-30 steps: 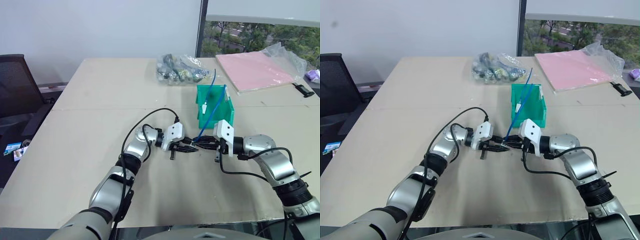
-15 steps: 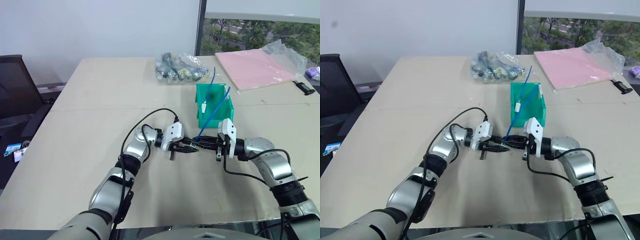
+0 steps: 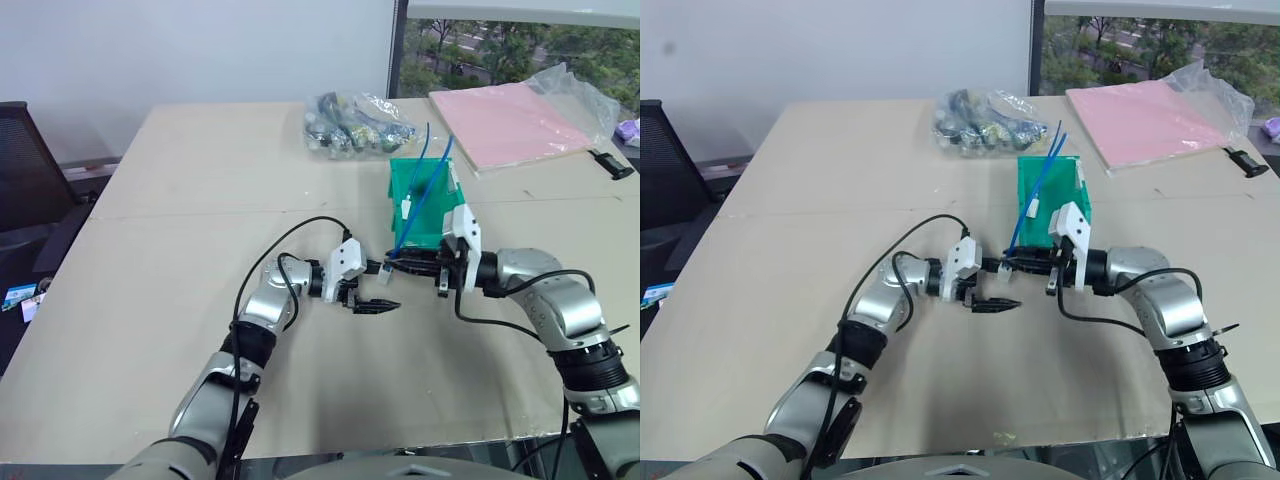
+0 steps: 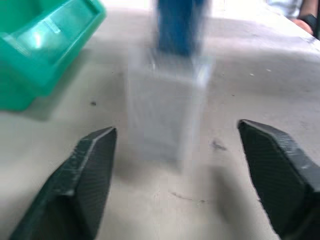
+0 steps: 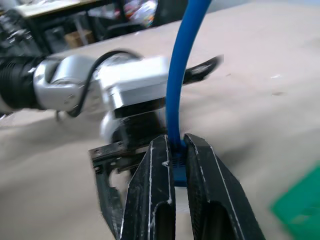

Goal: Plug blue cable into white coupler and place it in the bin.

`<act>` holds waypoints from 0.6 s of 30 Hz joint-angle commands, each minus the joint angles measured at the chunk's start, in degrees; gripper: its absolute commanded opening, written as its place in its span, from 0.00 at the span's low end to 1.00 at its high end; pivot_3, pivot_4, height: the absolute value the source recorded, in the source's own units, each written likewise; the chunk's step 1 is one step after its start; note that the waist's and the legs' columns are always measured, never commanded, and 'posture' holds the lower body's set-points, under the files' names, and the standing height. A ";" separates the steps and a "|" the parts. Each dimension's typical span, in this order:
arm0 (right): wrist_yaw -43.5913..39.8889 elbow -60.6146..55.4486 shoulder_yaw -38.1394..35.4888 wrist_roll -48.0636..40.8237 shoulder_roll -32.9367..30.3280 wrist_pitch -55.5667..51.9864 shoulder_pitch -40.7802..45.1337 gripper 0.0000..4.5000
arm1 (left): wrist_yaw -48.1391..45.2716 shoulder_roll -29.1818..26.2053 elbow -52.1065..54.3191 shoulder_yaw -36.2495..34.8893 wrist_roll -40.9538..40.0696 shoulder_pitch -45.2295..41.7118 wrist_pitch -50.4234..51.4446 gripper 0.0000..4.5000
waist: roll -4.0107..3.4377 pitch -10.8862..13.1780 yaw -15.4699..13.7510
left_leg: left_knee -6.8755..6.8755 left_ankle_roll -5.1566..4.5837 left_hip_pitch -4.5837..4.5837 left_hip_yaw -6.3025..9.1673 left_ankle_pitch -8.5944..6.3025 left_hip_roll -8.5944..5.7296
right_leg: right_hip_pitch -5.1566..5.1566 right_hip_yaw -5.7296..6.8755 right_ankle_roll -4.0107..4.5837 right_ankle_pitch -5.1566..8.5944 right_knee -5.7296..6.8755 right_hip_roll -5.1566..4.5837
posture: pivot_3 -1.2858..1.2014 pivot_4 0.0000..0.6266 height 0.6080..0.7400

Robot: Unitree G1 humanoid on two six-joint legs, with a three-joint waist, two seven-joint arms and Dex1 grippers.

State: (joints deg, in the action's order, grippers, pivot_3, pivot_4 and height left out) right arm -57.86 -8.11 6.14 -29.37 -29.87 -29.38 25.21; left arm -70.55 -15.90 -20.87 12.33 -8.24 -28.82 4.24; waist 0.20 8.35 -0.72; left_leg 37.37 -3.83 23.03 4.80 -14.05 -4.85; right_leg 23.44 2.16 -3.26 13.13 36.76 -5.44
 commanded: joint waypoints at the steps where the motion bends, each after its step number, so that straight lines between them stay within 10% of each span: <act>1: 4.44 -0.36 -5.67 -3.30 -1.03 -6.12 6.15 0.00 | 5.01 -2.04 15.81 -3.51 -4.81 2.56 9.76 0.89 | -0.01 0.28 0.17 | -0.01 0.01 0.03 -0.02 0.00 0.02 | 0.07 -0.05 0.00 0.00 0.03 0.00 | 0.52 0.24 0.91; 15: 8.75 47.63 -6.26 7.03 0.28 -8.99 39.00 0.00 | 32.98 -1.51 39.49 -8.06 -3.83 -1.06 32.03 0.89 | -0.01 0.87 0.24 | -0.06 0.40 0.15 -0.20 0.24 -0.06 | 0.19 -0.14 0.04 -0.03 0.01 -0.02 | 0.52 0.24 0.91; 18: 14.38 57.85 -8.46 10.97 1.84 1.45 44.21 0.32 | 34.50 -2.00 39.96 -7.67 -4.23 -1.18 32.75 0.90 | -0.02 0.88 0.49 | -0.14 0.42 0.15 -0.28 0.26 -0.03 | 0.27 -0.22 0.04 -0.03 0.02 0.01 | 0.52 0.24 0.91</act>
State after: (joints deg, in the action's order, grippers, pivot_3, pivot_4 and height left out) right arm -46.46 46.60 -0.06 -19.96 -28.14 -34.40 66.60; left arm -37.09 -17.43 16.48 5.02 -12.40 -29.23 36.93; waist 0.18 9.23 -0.23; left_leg 37.19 -3.39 23.17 4.52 -13.78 -4.88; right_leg 23.73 1.94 -3.22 13.10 36.78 -5.44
